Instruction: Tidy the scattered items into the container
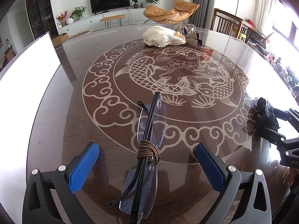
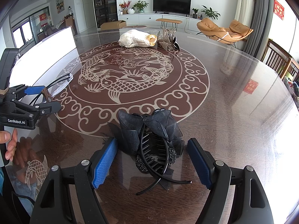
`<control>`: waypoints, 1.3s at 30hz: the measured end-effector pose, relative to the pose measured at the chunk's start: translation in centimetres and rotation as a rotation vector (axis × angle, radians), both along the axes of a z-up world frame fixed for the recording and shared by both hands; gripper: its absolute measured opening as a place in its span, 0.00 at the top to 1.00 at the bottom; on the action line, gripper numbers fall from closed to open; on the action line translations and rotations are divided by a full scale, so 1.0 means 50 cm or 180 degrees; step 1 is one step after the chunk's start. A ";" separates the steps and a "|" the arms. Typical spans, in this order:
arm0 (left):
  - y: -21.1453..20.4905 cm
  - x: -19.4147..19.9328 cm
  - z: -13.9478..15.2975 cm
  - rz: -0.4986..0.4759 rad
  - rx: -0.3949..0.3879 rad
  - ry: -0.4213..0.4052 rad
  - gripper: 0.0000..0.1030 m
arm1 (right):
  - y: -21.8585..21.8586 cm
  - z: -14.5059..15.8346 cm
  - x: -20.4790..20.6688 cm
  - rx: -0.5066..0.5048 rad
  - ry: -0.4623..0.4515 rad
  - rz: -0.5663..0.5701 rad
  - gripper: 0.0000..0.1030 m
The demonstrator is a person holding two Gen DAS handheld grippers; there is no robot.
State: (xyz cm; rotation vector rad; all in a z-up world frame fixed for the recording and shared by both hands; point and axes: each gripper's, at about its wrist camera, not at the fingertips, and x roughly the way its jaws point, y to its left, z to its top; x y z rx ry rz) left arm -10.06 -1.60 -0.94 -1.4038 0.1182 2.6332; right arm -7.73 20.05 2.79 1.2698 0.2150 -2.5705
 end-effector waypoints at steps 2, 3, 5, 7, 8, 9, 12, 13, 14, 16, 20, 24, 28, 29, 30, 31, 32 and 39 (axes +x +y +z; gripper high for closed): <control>0.000 0.000 0.000 0.0001 -0.0001 0.0000 0.00 | 0.000 0.000 0.000 -0.0002 -0.0001 0.0000 0.24; 0.000 0.000 0.000 0.0002 0.0001 0.0000 0.00 | 0.000 0.000 0.000 -0.0007 -0.0003 0.0001 0.24; 0.000 0.000 0.000 0.0001 -0.0002 -0.0001 0.00 | 0.000 -0.001 0.000 -0.0031 -0.0013 0.0014 0.23; 0.000 0.000 0.000 0.0000 -0.0004 -0.0001 0.00 | -0.001 -0.002 0.000 -0.0032 -0.0016 0.0019 0.22; 0.000 0.000 0.000 0.0001 -0.0005 -0.0002 0.00 | -0.001 -0.002 0.000 -0.0037 -0.0019 0.0022 0.22; 0.001 0.000 0.001 0.0000 -0.0006 -0.0002 0.00 | -0.002 -0.002 0.000 -0.0036 -0.0019 0.0023 0.22; 0.001 0.000 0.002 -0.0021 -0.0010 -0.0019 0.00 | -0.001 -0.003 0.000 -0.0044 -0.0019 0.0025 0.22; 0.001 0.000 0.003 -0.0060 -0.0012 -0.0045 0.00 | 0.000 -0.002 0.001 -0.0060 -0.0012 0.0028 0.25; 0.000 0.001 0.004 -0.0079 -0.0015 -0.0060 0.00 | 0.001 0.001 0.004 -0.0089 0.0013 0.0052 0.26; -0.005 0.015 0.016 -0.0091 -0.0004 0.0005 0.36 | 0.000 0.006 0.012 -0.0140 0.0059 0.0110 0.62; -0.038 0.034 0.034 -0.0014 0.0252 -0.0085 0.90 | 0.006 0.015 0.041 -0.0319 0.0035 0.0079 0.62; -0.051 0.068 0.051 0.0120 0.0400 -0.0044 0.90 | 0.004 0.054 0.082 -0.0535 0.0109 0.0049 0.62; -0.055 0.097 0.065 0.0213 0.0656 -0.0079 0.90 | -0.026 0.057 0.097 -0.0540 -0.0004 0.0120 0.62; -0.058 0.106 0.078 0.0217 0.0717 -0.0067 0.90 | -0.035 0.060 0.097 -0.0588 -0.0038 0.0139 0.62; -0.063 0.115 0.097 0.0221 0.0757 -0.0026 0.90 | -0.047 0.066 0.095 -0.0643 -0.0063 0.0169 0.62; -0.072 0.124 0.120 0.0225 0.0784 0.0030 0.90 | -0.064 0.075 0.091 -0.0688 -0.0073 0.0220 0.62; -0.086 0.133 0.147 0.0236 0.0801 0.0092 0.90 | -0.086 0.089 0.087 -0.0718 -0.0063 0.0287 0.62; -0.329 0.163 0.342 0.0692 0.0632 0.0452 0.90 | -0.348 0.277 0.036 -0.0985 0.0228 0.1101 0.62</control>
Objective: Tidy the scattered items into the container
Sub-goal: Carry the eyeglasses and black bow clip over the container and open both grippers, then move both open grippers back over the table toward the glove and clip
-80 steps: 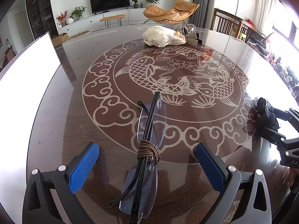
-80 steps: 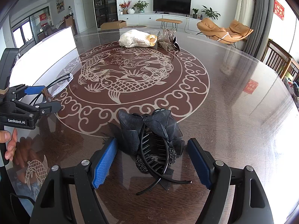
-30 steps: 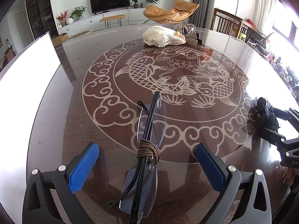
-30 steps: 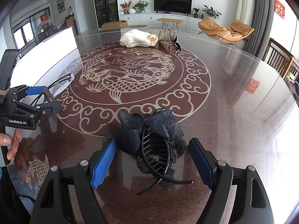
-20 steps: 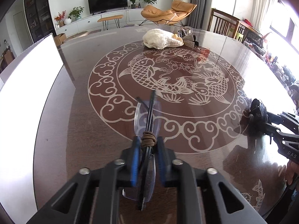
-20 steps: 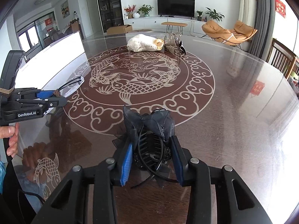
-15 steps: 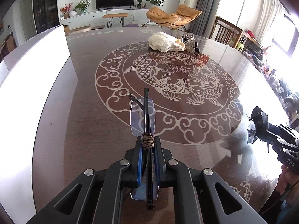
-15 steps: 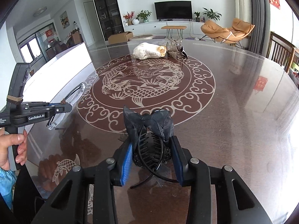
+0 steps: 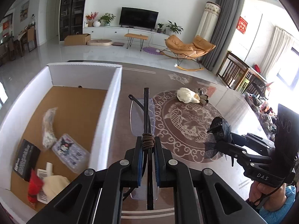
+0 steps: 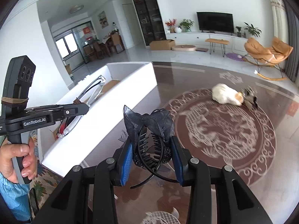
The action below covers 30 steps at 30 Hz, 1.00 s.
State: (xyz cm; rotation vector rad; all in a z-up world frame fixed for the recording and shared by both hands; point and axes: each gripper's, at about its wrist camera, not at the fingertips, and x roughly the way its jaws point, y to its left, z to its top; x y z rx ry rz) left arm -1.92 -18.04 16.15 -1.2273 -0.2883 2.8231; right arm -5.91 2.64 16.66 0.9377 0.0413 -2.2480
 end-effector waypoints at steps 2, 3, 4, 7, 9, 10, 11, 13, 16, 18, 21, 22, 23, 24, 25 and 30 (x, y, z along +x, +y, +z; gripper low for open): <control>-0.090 -0.008 0.029 0.0257 -0.0102 -0.0004 0.90 | -0.103 0.059 -0.018 -0.0094 0.0119 0.0260 0.62; -0.130 -0.014 0.038 0.0371 -0.0125 -0.0016 0.90 | -0.156 0.083 -0.028 -0.0120 0.0168 0.0386 0.62; -0.168 -0.020 0.043 0.0480 -0.0136 -0.0037 0.90 | -0.211 0.102 -0.040 -0.0131 0.0208 0.0497 0.62; -0.262 -0.040 0.030 0.0768 -0.0172 -0.0143 0.90 | -0.369 0.123 -0.080 -0.0022 0.0252 0.0745 0.62; -0.311 -0.053 0.003 0.0913 -0.0115 -0.0243 0.90 | -0.460 0.104 -0.112 0.0144 0.0210 0.0831 0.62; -0.330 -0.062 -0.018 0.0965 -0.0089 -0.0311 0.90 | -0.499 0.086 -0.128 0.0261 0.0176 0.0850 0.62; -0.344 -0.071 -0.039 0.0994 -0.0065 -0.0388 0.90 | -0.532 0.065 -0.142 0.0380 0.0151 0.0849 0.62; -0.363 -0.095 -0.089 0.1011 -0.0018 -0.0565 0.89 | -0.583 0.018 -0.165 0.0586 0.0056 0.0869 0.60; -0.379 -0.116 -0.146 0.1129 -0.0019 -0.0796 0.73 | -0.617 -0.044 -0.196 0.0722 -0.0170 0.0804 0.46; -0.381 -0.117 -0.164 0.1206 -0.0095 -0.0854 0.37 | -0.618 -0.065 -0.210 0.0650 -0.0279 0.0743 0.42; -0.363 -0.101 -0.157 0.1249 -0.0276 -0.0752 0.21 | -0.598 -0.064 -0.224 0.0494 -0.0306 0.0667 0.39; -0.355 -0.095 -0.151 0.1249 -0.0346 -0.0730 0.21 | -0.586 -0.060 -0.226 0.0436 -0.0308 0.0665 0.39; -0.342 -0.089 -0.140 0.1238 -0.0405 -0.0698 0.21 | -0.571 -0.055 -0.227 0.0380 -0.0295 0.0657 0.39; -0.327 -0.085 -0.128 0.1207 -0.0462 -0.0646 0.21 | -0.550 -0.048 -0.226 0.0320 -0.0262 0.0634 0.38; -0.307 -0.081 -0.114 0.1161 -0.0527 -0.0586 0.21 | -0.525 -0.041 -0.224 0.0254 -0.0218 0.0597 0.38; -0.145 -0.054 -0.036 0.0739 -0.0722 -0.0220 0.17 | -0.354 -0.035 -0.196 0.0020 -0.0150 0.0308 0.38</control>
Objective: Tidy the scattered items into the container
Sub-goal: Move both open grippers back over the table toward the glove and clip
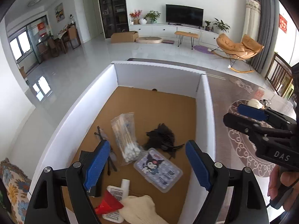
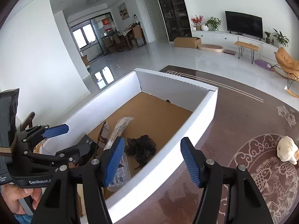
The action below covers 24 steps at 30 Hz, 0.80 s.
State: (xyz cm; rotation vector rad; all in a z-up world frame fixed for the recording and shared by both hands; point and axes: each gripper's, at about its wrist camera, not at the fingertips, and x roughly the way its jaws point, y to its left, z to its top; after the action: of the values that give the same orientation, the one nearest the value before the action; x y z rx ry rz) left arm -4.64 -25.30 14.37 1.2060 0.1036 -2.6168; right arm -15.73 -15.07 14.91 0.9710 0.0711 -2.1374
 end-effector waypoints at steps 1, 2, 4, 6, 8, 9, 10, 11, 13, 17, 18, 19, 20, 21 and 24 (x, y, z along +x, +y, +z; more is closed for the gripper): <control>0.043 0.006 0.012 -0.0132 0.0005 0.0061 0.11 | 0.043 -0.002 0.010 0.0004 0.0011 -0.0074 0.38; 0.087 0.005 0.021 -0.0264 0.0016 0.0120 0.06 | 0.092 -0.009 0.018 0.0035 0.0034 -0.0158 0.38; 0.181 0.011 0.020 -0.0549 0.0056 0.0197 0.00 | 0.192 -0.029 0.034 0.0173 0.0095 -0.0349 0.38; 0.274 0.002 -0.007 -0.0822 0.0100 0.0116 0.00 | 0.297 -0.062 0.049 0.0386 0.0122 -0.0562 0.38; 0.361 -0.020 -0.059 -0.1070 0.0136 -0.0024 0.00 | 0.398 -0.103 0.061 0.0614 0.0098 -0.0774 0.38; 0.400 -0.033 -0.090 -0.1162 0.0159 -0.0110 0.00 | 0.448 -0.124 0.067 0.0734 0.0089 -0.0880 0.38; 0.436 -0.047 -0.120 -0.1243 0.0187 -0.0189 0.00 | 0.505 -0.139 0.074 0.0839 0.0083 -0.0987 0.38; 0.467 -0.062 -0.149 -0.1305 0.0200 -0.0247 0.00 | 0.549 -0.157 0.080 0.0918 0.0072 -0.1086 0.38; 0.518 -0.091 -0.193 -0.1347 0.0156 -0.0293 0.00 | 0.633 -0.186 0.091 0.1028 0.0036 -0.1280 0.38; 0.585 -0.141 -0.239 -0.1344 0.0147 -0.0263 0.00 | 0.738 -0.216 0.103 0.1033 -0.0020 -0.1565 0.38; 0.593 -0.151 -0.245 -0.1343 0.0191 -0.0265 0.00 | 0.753 -0.221 0.102 0.1016 -0.0040 -0.1614 0.38; 0.599 -0.157 -0.252 -0.1341 0.0227 -0.0275 0.00 | 0.765 -0.225 0.101 0.0991 -0.0062 -0.1653 0.38; 0.604 -0.163 -0.258 -0.1333 0.0241 -0.0293 0.00 | 0.774 -0.231 0.100 0.0962 -0.0086 -0.1680 0.38; 0.610 -0.169 -0.267 -0.1316 0.0239 -0.0327 0.00 | 0.779 -0.237 0.102 0.0937 -0.0096 -0.1704 0.38; 0.619 -0.172 -0.290 -0.1287 0.0185 -0.0367 0.00 | 0.777 -0.245 0.104 0.0939 -0.0064 -0.1727 0.38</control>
State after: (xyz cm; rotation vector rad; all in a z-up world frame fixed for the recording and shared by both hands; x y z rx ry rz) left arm -13.26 5.65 -0.12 1.5335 -0.0980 -2.8875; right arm -10.53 23.78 2.64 1.2947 0.1274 -2.6632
